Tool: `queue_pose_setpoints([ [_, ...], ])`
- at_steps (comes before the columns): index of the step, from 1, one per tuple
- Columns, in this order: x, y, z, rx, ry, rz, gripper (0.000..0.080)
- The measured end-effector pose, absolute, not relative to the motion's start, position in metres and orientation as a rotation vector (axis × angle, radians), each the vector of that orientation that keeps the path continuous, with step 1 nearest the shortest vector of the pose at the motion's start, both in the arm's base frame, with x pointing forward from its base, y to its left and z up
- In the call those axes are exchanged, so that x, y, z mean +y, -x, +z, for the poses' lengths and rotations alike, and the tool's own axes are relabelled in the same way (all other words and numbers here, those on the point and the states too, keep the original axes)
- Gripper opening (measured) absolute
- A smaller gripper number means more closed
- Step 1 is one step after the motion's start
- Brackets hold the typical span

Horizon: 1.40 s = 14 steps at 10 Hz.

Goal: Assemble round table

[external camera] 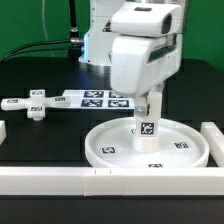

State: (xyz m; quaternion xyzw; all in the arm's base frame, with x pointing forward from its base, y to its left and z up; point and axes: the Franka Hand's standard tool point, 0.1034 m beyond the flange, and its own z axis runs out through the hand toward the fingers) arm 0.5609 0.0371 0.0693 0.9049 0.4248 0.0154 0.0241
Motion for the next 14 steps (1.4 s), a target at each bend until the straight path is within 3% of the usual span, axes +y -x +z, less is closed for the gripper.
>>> queue_pose_setpoints([
  [4,0.0386,-0.5609,0.0692,0.956,-2.957,0.061,0.0415],
  [9,0.0393,-0.5585,0.0677,0.044,-3.186,0.064,0.0414],
  [14,0.0389,-0.5587,0.0675,-0.448,-3.171,0.055,0.0414],
])
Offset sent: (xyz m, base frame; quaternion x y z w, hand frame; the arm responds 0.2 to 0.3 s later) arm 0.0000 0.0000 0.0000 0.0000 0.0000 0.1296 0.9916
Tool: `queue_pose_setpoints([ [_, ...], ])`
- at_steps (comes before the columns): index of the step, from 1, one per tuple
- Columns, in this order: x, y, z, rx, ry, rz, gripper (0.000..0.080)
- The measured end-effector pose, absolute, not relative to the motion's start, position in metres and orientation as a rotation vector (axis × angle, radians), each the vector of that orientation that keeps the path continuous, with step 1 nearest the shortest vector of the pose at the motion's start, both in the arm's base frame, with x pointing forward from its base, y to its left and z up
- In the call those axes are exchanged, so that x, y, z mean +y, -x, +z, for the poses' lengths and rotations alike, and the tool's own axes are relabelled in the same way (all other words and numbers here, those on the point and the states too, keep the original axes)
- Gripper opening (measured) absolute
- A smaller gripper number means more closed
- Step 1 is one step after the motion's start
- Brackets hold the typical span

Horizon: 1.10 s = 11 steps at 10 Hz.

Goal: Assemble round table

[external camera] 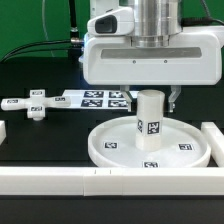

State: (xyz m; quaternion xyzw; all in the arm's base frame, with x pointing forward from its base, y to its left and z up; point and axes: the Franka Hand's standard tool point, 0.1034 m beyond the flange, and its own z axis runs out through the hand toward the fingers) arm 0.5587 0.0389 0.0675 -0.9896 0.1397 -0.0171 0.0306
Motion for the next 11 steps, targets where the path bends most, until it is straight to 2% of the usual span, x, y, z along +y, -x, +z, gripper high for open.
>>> queue_pose_setpoints([
  [6,0.0388,-0.5583,0.0671,1.342,2.707,0.005,0.0414],
  [9,0.0401,-0.5581,0.0667,1.414,2.665,0.013,0.0415],
  [10,0.0403,-0.558,0.0667,1.405,2.67,0.013,0.0585],
  [11,0.041,-0.558,0.0668,1.39,2.678,0.011,0.0631],
])
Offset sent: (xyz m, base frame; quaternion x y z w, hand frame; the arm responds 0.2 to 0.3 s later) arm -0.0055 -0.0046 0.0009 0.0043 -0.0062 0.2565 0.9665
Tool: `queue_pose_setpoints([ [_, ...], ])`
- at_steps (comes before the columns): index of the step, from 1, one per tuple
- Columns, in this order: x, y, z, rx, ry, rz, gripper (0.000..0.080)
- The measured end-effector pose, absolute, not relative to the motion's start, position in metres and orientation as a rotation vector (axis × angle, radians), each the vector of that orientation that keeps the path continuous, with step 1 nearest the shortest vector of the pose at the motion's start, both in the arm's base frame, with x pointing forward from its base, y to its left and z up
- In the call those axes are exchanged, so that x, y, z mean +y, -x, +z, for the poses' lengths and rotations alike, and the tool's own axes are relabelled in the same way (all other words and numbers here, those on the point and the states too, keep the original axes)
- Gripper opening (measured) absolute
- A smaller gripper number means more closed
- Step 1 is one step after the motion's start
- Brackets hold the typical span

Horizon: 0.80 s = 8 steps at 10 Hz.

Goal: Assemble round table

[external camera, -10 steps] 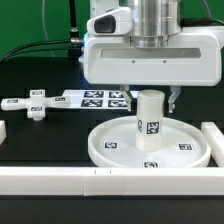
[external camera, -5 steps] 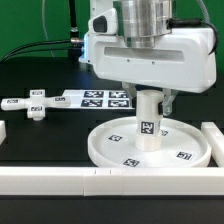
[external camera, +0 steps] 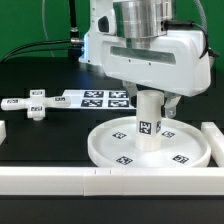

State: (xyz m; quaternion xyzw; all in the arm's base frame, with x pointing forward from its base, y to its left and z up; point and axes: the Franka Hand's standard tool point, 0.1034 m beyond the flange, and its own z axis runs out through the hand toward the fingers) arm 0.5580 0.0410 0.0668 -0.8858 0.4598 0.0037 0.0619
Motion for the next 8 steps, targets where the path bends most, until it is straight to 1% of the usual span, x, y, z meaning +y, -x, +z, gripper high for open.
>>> queue_pose_setpoints([
  [2,0.046,-0.555,0.069,1.037,2.851,-0.03,0.0646],
  [4,0.052,-0.546,0.074,0.79,2.943,0.011,0.0648],
  [8,0.051,-0.545,0.072,0.741,2.954,0.012,0.0648],
])
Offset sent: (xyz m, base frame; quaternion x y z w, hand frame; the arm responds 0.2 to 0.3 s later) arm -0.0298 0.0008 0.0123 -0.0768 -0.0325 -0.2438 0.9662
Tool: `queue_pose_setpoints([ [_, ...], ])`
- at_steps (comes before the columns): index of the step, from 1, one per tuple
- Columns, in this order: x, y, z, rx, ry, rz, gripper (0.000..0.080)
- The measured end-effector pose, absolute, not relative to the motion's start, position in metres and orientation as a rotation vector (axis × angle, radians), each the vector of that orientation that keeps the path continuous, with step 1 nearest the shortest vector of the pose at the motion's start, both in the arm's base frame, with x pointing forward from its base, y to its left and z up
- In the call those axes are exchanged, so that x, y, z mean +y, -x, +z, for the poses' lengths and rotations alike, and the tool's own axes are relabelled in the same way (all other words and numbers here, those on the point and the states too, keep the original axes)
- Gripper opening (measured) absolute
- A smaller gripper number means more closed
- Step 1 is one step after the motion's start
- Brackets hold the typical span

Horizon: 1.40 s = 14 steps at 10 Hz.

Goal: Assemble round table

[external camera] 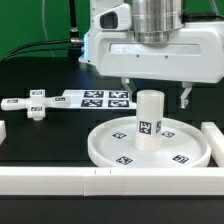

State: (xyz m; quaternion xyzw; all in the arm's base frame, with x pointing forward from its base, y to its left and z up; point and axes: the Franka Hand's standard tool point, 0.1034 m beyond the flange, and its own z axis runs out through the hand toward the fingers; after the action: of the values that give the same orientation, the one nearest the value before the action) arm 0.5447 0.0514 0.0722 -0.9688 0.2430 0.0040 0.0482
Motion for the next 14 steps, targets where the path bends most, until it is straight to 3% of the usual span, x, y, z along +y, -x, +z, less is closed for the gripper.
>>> queue_pose_setpoints([
  [2,0.035,-0.534,0.073,0.492,3.01,0.021,0.0648],
  [5,-0.013,-0.53,0.09,0.384,3.006,0.033,0.0649],
  [10,-0.013,-0.522,0.091,0.305,3.015,0.036,0.0648],
  [12,-0.03,-0.508,0.103,0.066,3.027,0.008,0.0648],
  [14,-0.055,-0.504,0.099,0.004,3.029,0.002,0.0648],
])
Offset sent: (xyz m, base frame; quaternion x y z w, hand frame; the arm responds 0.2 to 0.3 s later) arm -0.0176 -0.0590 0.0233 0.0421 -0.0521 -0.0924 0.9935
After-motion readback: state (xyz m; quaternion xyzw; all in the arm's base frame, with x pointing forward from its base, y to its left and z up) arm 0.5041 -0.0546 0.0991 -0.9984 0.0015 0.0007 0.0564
